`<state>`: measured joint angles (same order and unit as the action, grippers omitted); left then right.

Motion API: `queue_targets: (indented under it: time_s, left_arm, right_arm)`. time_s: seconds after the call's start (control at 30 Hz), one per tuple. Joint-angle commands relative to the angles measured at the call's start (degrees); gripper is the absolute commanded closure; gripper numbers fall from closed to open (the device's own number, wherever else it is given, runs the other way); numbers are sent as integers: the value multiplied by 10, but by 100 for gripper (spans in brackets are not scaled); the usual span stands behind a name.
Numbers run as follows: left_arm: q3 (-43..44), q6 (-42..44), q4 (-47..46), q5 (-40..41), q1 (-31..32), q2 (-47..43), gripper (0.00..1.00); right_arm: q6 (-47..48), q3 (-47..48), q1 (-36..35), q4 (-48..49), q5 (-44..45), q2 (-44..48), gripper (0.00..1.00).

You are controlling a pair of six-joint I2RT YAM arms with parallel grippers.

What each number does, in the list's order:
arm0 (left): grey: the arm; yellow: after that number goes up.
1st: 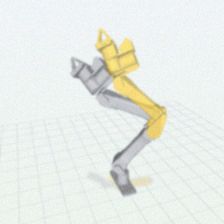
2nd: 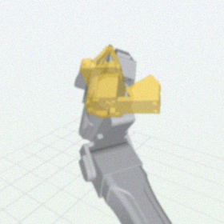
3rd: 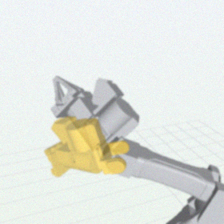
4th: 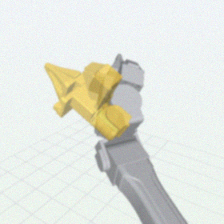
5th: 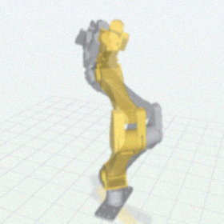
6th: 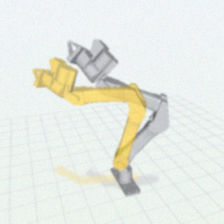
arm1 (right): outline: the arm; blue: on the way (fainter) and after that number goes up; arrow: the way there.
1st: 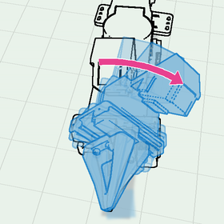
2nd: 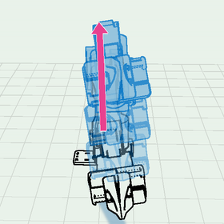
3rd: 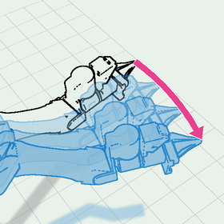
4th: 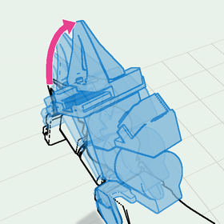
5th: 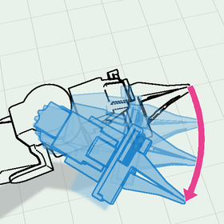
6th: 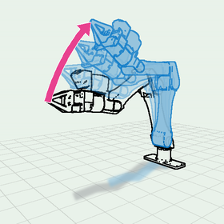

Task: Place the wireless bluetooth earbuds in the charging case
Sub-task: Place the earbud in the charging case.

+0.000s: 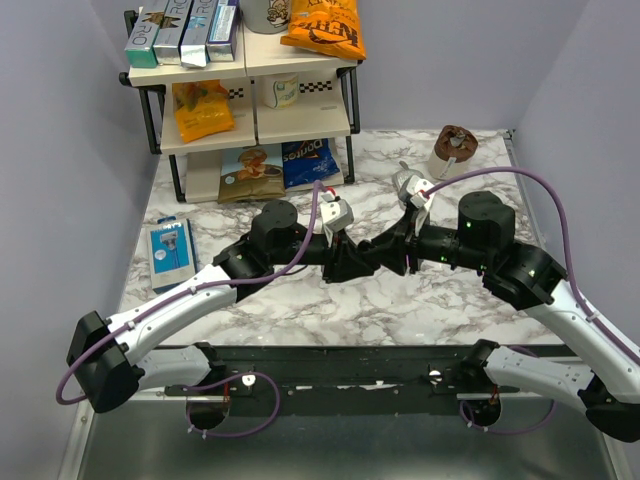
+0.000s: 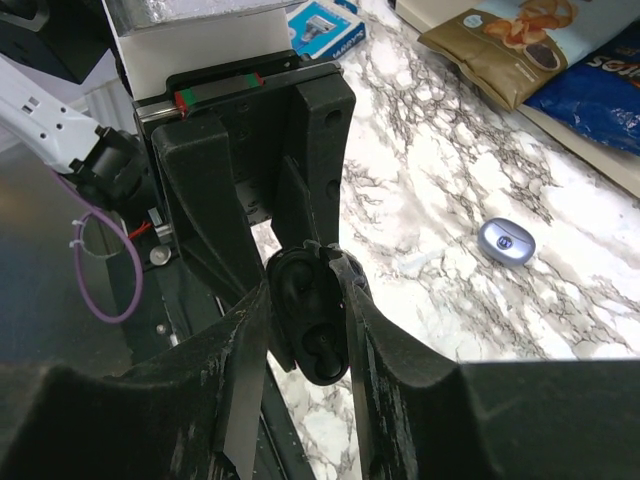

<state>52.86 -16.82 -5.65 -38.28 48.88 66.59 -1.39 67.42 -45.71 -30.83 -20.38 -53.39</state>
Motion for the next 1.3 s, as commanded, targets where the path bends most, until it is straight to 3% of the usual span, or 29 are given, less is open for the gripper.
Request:
queue_targets:
  time_s: [0.0, 0.4, 0.77, 1.03, 1.27]
  left_arm:
    - [10, -4, -30, 13, 2, -22, 100]
    - [6, -6, -37, 11, 2, -26, 100]
    - [-3, -7, -45, 12, 2, -31, 100]
    - [-11, -6, -59, 18, 2, -35, 100]
    - [-33, 2, -74, 36, 2, -41, 100]
  right_arm:
    - [4, -8, -6, -40, -1, -12, 56]
    - [1, -11, -8, -42, 27, -15, 49]
    - [0, -10, -9, -42, 15, -20, 67]
    - [-4, -14, -8, -35, -10, -17, 72]
    - [-31, -13, -8, -3, 19, 26, 42]
